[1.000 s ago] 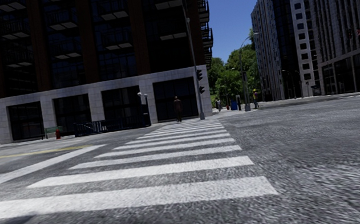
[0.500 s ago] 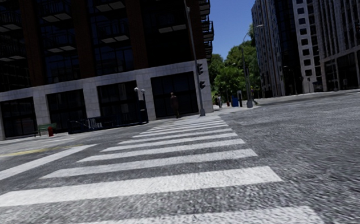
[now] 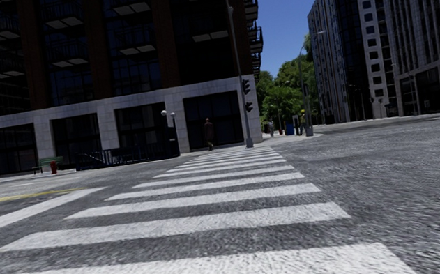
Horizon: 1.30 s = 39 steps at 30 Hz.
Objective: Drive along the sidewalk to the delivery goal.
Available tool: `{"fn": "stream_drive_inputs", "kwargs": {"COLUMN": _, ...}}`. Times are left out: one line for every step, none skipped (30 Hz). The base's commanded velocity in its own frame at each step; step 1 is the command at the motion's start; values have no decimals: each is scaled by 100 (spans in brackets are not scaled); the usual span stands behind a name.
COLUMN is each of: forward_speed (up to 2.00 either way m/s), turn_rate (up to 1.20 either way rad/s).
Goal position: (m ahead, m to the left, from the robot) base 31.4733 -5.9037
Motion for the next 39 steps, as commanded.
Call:
{"fn": "stream_drive_inputs", "kwargs": {"forward_speed": 170, "turn_rate": 0}}
{"fn": "stream_drive_inputs", "kwargs": {"forward_speed": 170, "turn_rate": 0}}
{"fn": "stream_drive_inputs", "kwargs": {"forward_speed": 200, "turn_rate": 0}}
{"fn": "stream_drive_inputs", "kwargs": {"forward_speed": 200, "turn_rate": 0}}
{"fn": "stream_drive_inputs", "kwargs": {"forward_speed": 200, "turn_rate": 0}}
{"fn": "stream_drive_inputs", "kwargs": {"forward_speed": 200, "turn_rate": 0}}
{"fn": "stream_drive_inputs", "kwargs": {"forward_speed": 200, "turn_rate": 0}}
{"fn": "stream_drive_inputs", "kwargs": {"forward_speed": 200, "turn_rate": 0}}
{"fn": "stream_drive_inputs", "kwargs": {"forward_speed": 200, "turn_rate": 0}}
{"fn": "stream_drive_inputs", "kwargs": {"forward_speed": 200, "turn_rate": 0}}
{"fn": "stream_drive_inputs", "kwargs": {"forward_speed": 200, "turn_rate": 0}}
{"fn": "stream_drive_inputs", "kwargs": {"forward_speed": 200, "turn_rate": 0}}
{"fn": "stream_drive_inputs", "kwargs": {"forward_speed": 200, "turn_rate": 0}}
{"fn": "stream_drive_inputs", "kwargs": {"forward_speed": 200, "turn_rate": 0}}
{"fn": "stream_drive_inputs", "kwargs": {"forward_speed": 200, "turn_rate": 0}}
{"fn": "stream_drive_inputs", "kwargs": {"forward_speed": 200, "turn_rate": 0}}
{"fn": "stream_drive_inputs", "kwargs": {"forward_speed": 200, "turn_rate": 0}}
{"fn": "stream_drive_inputs", "kwargs": {"forward_speed": 200, "turn_rate": 0}}
{"fn": "stream_drive_inputs", "kwargs": {"forward_speed": 200, "turn_rate": 0}}
{"fn": "stream_drive_inputs", "kwargs": {"forward_speed": 200, "turn_rate": 0}}
{"fn": "stream_drive_inputs", "kwargs": {"forward_speed": 200, "turn_rate": 0}}
{"fn": "stream_drive_inputs", "kwargs": {"forward_speed": 200, "turn_rate": 0}}
{"fn": "stream_drive_inputs", "kwargs": {"forward_speed": 200, "turn_rate": 0}}
{"fn": "stream_drive_inputs", "kwargs": {"forward_speed": 200, "turn_rate": 0}}
{"fn": "stream_drive_inputs", "kwargs": {"forward_speed": 200, "turn_rate": 0}}
{"fn": "stream_drive_inputs", "kwargs": {"forward_speed": 200, "turn_rate": 0}}
{"fn": "stream_drive_inputs", "kwargs": {"forward_speed": 200, "turn_rate": 0}}
{"fn": "stream_drive_inputs", "kwargs": {"forward_speed": 200, "turn_rate": 0}}
{"fn": "stream_drive_inputs", "kwargs": {"forward_speed": 200, "turn_rate": 0}}
{"fn": "stream_drive_inputs", "kwargs": {"forward_speed": 200, "turn_rate": 0}}
{"fn": "stream_drive_inputs", "kwargs": {"forward_speed": 200, "turn_rate": 0}}
{"fn": "stream_drive_inputs", "kwargs": {"forward_speed": 200, "turn_rate": 0}}
{"fn": "stream_drive_inputs", "kwargs": {"forward_speed": 200, "turn_rate": 0}}
{"fn": "stream_drive_inputs", "kwargs": {"forward_speed": 200, "turn_rate": 0}}
{"fn": "stream_drive_inputs", "kwargs": {"forward_speed": 200, "turn_rate": 0}}
{"fn": "stream_drive_inputs", "kwargs": {"forward_speed": 200, "turn_rate": 0}}
{"fn": "stream_drive_inputs", "kwargs": {"forward_speed": 200, "turn_rate": 0}}
{"fn": "stream_drive_inputs", "kwargs": {"forward_speed": 200, "turn_rate": 0}}
{"fn": "stream_drive_inputs", "kwargs": {"forward_speed": 200, "turn_rate": 0}}
